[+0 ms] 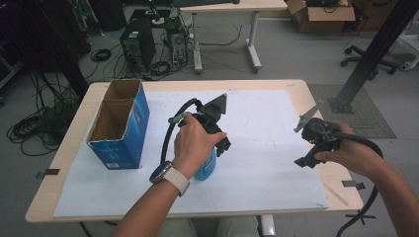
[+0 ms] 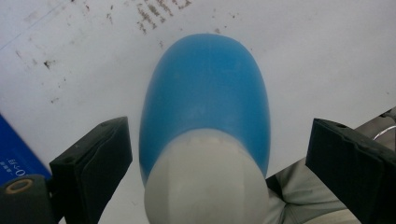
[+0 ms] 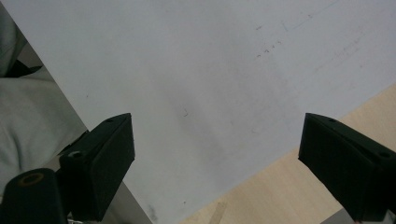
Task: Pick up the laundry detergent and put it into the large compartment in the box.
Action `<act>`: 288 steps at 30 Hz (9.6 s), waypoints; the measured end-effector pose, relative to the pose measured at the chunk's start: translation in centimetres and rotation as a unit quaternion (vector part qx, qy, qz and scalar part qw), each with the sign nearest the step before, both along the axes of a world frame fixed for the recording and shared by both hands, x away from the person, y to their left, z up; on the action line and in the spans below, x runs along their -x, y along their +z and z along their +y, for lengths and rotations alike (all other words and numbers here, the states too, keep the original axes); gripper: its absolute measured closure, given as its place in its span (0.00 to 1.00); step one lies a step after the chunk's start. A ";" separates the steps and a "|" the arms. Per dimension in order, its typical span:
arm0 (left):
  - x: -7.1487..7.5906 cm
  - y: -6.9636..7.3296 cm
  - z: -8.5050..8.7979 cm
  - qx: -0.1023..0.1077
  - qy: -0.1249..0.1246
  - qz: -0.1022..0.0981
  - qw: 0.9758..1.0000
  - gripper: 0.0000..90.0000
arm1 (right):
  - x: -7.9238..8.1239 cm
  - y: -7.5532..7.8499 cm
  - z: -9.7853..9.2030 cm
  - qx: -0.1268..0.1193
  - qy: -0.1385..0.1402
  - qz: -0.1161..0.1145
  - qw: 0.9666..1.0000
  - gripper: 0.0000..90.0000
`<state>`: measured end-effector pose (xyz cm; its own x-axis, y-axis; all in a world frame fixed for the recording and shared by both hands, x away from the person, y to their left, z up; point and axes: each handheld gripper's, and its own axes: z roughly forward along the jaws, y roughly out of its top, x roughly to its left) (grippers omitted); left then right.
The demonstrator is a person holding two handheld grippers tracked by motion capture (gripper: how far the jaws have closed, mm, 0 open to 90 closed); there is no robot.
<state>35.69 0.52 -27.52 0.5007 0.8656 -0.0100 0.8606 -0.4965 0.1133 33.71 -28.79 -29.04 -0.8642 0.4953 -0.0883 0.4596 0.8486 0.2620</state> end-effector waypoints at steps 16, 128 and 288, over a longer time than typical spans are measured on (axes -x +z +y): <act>-0.2 -1.0 0.1 -0.005 0.000 0.005 1.000 0.14 | 0.0 -0.1 -0.1 -0.001 -0.001 0.001 1.000 0.12; -4.1 21.2 19.1 -0.037 0.198 -0.049 0.978 0.42 | -1.1 -0.8 -1.3 -0.006 -0.028 0.006 1.000 0.12; 0.9 10.4 12.5 0.072 -0.158 -0.126 0.977 0.24 | 0.7 0.0 -0.5 0.006 -0.028 -0.003 1.000 0.13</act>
<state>34.81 13.03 -17.16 0.7448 0.6662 0.0373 0.6029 -0.6959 0.3903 32.96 -29.28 -29.00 -0.8342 0.5424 -0.0993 0.5055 0.8242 0.2553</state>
